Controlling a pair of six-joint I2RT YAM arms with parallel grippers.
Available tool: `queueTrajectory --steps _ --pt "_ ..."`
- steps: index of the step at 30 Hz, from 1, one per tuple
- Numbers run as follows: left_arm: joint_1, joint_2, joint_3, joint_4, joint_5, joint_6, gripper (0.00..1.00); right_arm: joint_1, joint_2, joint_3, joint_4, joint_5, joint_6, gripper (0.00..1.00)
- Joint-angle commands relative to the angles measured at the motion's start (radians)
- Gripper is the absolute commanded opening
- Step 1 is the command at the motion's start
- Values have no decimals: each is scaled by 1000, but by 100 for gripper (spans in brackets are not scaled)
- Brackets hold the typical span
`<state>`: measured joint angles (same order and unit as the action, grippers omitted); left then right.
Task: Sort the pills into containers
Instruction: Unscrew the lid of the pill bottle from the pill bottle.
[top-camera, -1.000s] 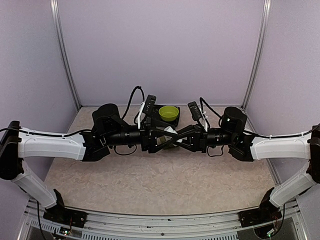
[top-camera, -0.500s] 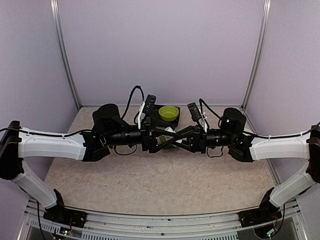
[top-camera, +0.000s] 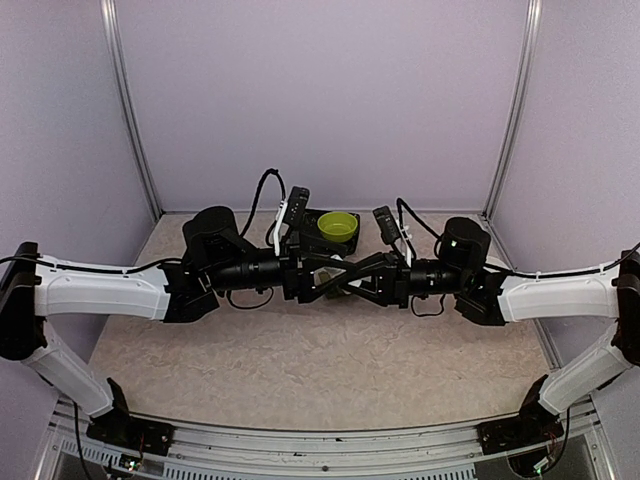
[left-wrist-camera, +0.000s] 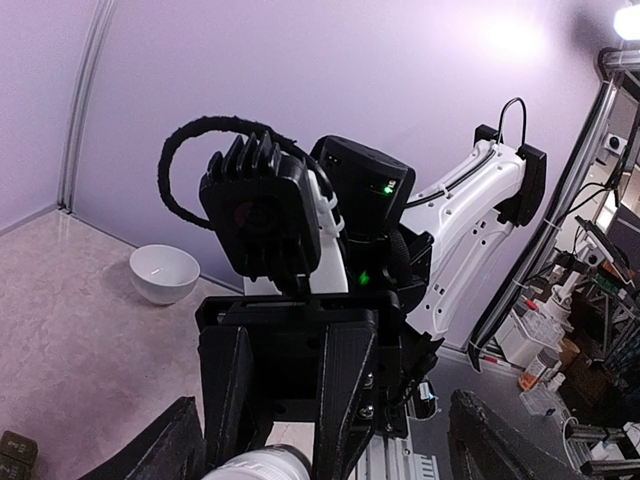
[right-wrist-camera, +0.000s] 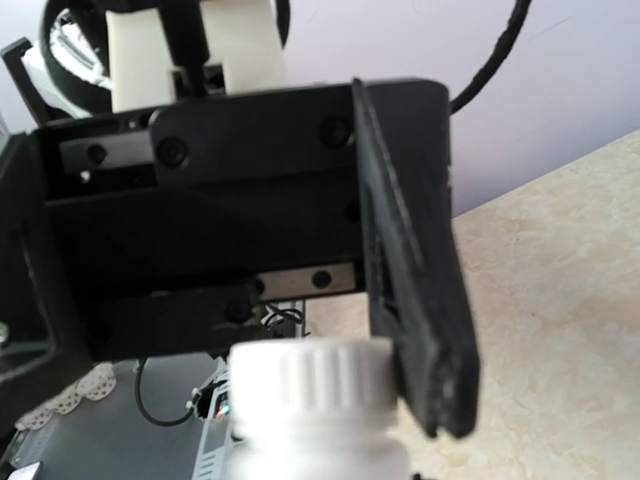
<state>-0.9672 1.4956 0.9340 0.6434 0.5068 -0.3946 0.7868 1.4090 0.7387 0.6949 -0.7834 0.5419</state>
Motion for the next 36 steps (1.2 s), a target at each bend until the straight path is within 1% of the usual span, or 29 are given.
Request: queueTrajectory --steps 1,10,18,23,36 --pt "-10 -35 2 48 8 13 81 6 -11 -10 -45 111 4 0" --pt "-9 -59 -9 22 -9 23 80 -10 -64 -42 -65 184 -2 0" --pt "-7 -78 -24 19 -26 23 80 -19 -72 -45 -79 176 -14 0" --pt "-5 -79 -19 -7 -52 23 79 -20 -77 -29 -101 144 -56 0" --pt "0 -88 -27 -30 -64 23 77 -29 -118 -36 -124 172 -76 0"
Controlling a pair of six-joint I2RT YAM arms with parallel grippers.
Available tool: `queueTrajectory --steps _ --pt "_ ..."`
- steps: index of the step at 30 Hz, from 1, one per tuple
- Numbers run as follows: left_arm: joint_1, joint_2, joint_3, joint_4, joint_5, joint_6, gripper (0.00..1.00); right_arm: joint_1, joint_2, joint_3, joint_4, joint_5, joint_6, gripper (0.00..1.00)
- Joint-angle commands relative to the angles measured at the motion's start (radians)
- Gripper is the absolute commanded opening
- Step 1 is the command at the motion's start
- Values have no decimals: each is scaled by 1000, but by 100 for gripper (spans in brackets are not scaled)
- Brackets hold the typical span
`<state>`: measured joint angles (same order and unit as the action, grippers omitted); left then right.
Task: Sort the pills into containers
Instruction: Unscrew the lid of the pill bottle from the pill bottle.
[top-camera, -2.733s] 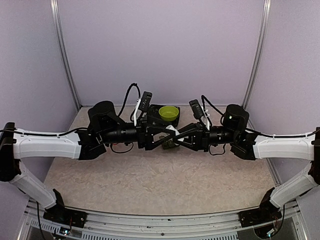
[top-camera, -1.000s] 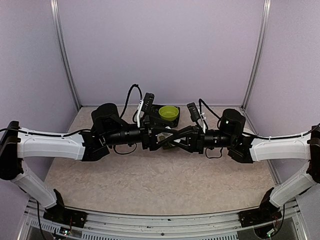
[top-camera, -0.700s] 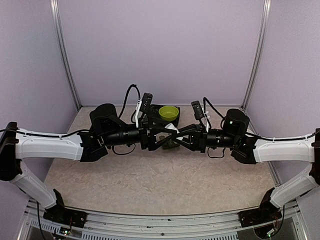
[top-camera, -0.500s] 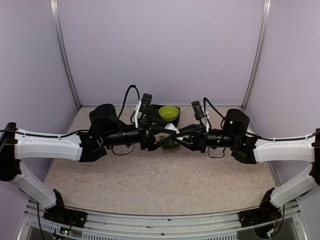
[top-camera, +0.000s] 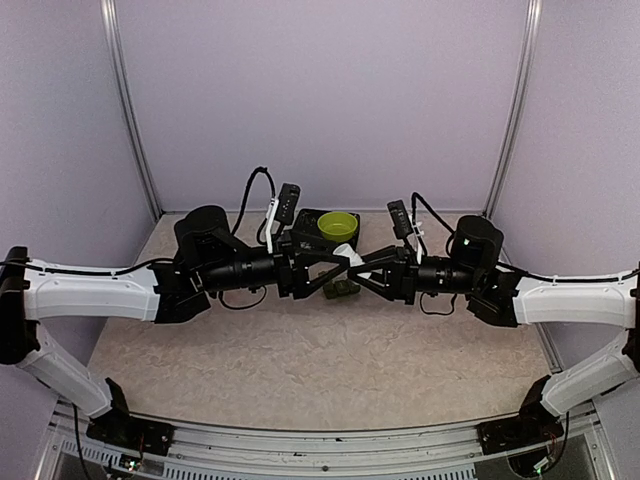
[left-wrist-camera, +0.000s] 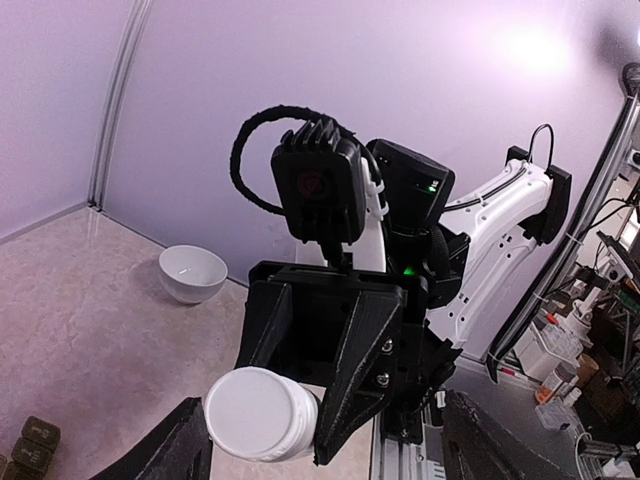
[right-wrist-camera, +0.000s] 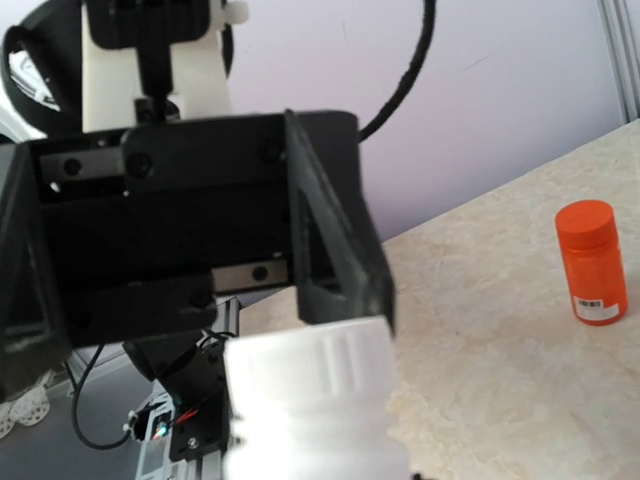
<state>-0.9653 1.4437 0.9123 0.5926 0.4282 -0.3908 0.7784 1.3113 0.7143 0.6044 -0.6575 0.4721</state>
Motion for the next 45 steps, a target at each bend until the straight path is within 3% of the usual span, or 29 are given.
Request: queueTrajectory --steps 1,13,21,27,45 --pt "-3 -36 -6 21 15 18 77 -21 -22 -10 -35 46 -6 0" --pt "2 -9 29 -70 -88 52 78 -25 -36 -10 -10 -46 -41 0" --pt "14 12 69 -110 -46 70 77 -26 -45 -18 -7 -72 -47 0" --pt "16 27 75 -107 -27 62 70 -24 -31 -19 8 -85 -37 0" --pt "23 36 60 -48 -5 29 63 -24 -21 -14 3 -94 -39 0"
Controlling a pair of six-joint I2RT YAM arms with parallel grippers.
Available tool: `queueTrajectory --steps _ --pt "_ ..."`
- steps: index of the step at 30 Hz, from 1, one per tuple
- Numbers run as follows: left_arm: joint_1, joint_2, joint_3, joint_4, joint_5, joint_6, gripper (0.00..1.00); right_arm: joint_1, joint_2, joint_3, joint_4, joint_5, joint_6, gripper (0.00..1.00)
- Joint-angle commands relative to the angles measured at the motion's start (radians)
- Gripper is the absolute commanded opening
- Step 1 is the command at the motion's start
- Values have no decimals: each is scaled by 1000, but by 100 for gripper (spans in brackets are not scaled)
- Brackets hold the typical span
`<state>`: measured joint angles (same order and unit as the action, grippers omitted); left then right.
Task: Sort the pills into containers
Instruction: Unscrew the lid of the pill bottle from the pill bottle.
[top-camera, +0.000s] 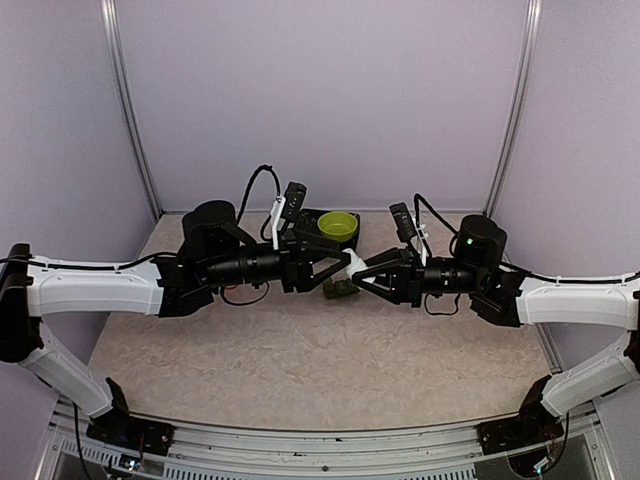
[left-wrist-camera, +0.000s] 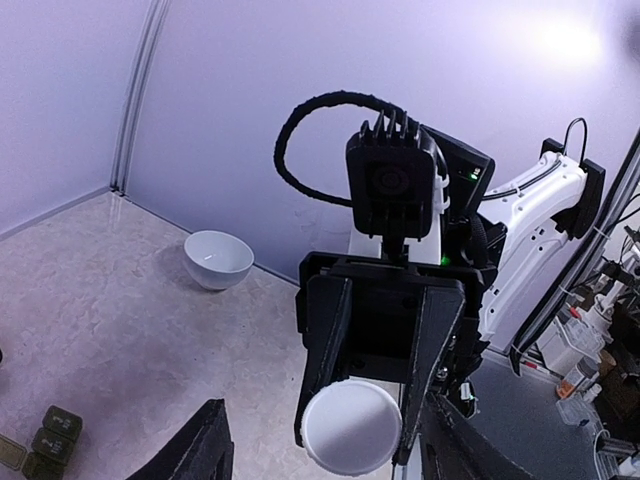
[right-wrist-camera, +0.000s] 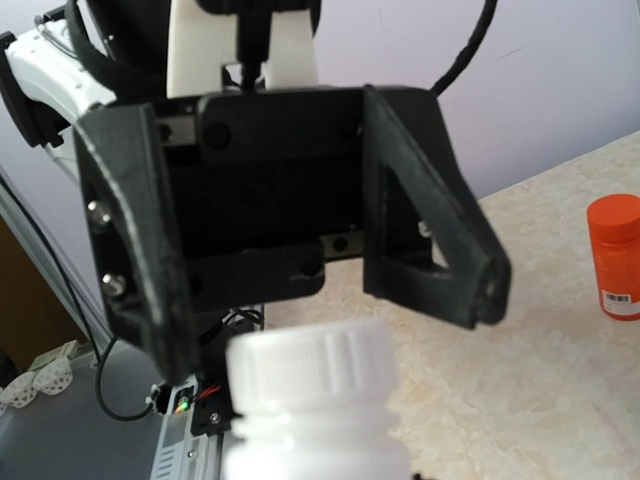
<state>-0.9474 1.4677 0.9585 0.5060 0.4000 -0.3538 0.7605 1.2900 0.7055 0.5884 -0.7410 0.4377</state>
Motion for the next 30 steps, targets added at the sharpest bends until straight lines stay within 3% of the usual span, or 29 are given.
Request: queueTrajectory --steps 1,13,17,23,30 --pt "6 13 14 39 25 -8 62 -6 1 -6 18 -11 -5 0" --pt "6 18 17 46 26 -8 58 -6 -3 -1 8 -11 -10 0" --pt "6 18 13 58 37 -8 64 -6 0 -5 10 -11 -10 0" --pt "12 14 3 79 49 -44 64 -6 -3 -7 9 -9 -8 0" --pt "15 16 0 77 55 -46 58 -6 -1 -8 16 -10 -4 0"
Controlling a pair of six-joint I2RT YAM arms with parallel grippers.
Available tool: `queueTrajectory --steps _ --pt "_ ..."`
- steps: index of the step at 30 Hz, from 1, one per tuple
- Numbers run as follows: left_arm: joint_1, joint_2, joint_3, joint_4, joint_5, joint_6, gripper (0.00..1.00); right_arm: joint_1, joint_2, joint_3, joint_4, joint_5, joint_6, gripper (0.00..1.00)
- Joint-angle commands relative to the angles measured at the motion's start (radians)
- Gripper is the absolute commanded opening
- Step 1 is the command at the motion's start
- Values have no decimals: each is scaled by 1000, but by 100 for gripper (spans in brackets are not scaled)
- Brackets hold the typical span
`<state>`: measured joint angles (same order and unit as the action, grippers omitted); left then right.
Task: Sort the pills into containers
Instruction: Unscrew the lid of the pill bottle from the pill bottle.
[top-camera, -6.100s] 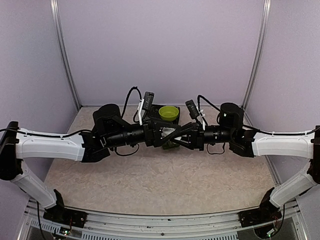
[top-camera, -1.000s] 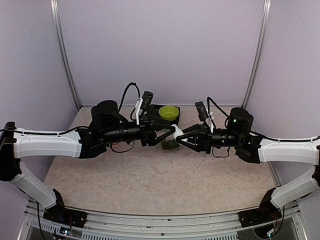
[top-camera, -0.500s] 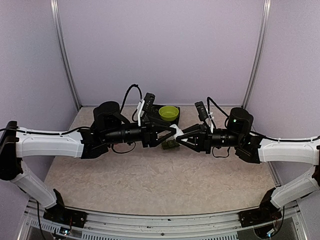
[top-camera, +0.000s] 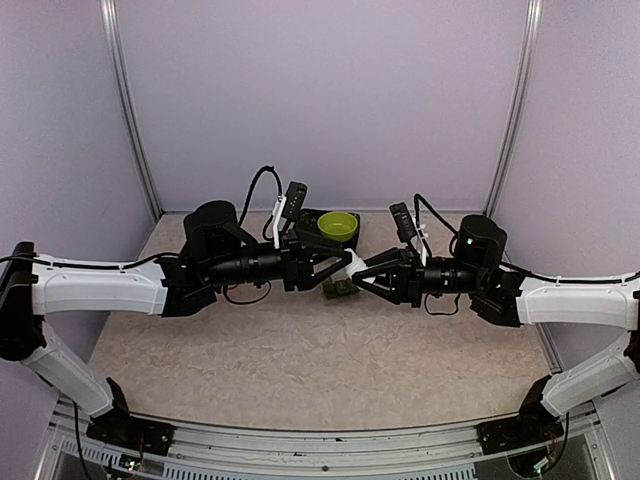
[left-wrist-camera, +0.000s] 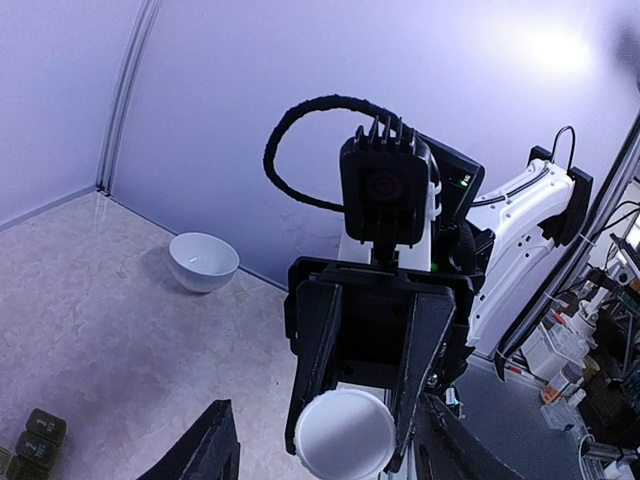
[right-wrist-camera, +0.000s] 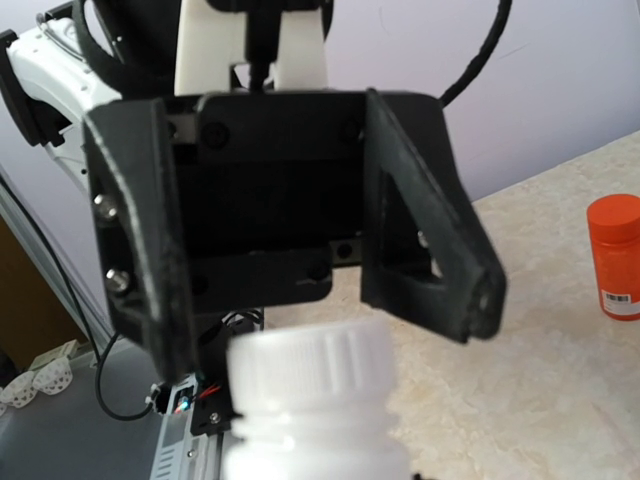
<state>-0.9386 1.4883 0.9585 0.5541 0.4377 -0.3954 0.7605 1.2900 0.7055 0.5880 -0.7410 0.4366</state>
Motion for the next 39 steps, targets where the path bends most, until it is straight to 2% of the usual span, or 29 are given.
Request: queueTrajectory --steps 1,14,18,21,31,39 --pt "6 -2 2 28 21 -6 58 -7 -1 -8 16 -9 -3 0" --pt "4 4 5 17 15 0 60 -7 1 -4 17 -8 -2 0" --pt "4 9 7 11 16 2 66 -6 4 -5 19 -11 -1 0" --pt "4 9 8 10 13 1 66 -6 3 -4 19 -9 -1 0" --pt "4 21 16 6 25 1 58 -6 5 0 19 -10 -1 0" --pt "7 13 7 12 8 1 46 -6 6 -1 22 -11 1 0"
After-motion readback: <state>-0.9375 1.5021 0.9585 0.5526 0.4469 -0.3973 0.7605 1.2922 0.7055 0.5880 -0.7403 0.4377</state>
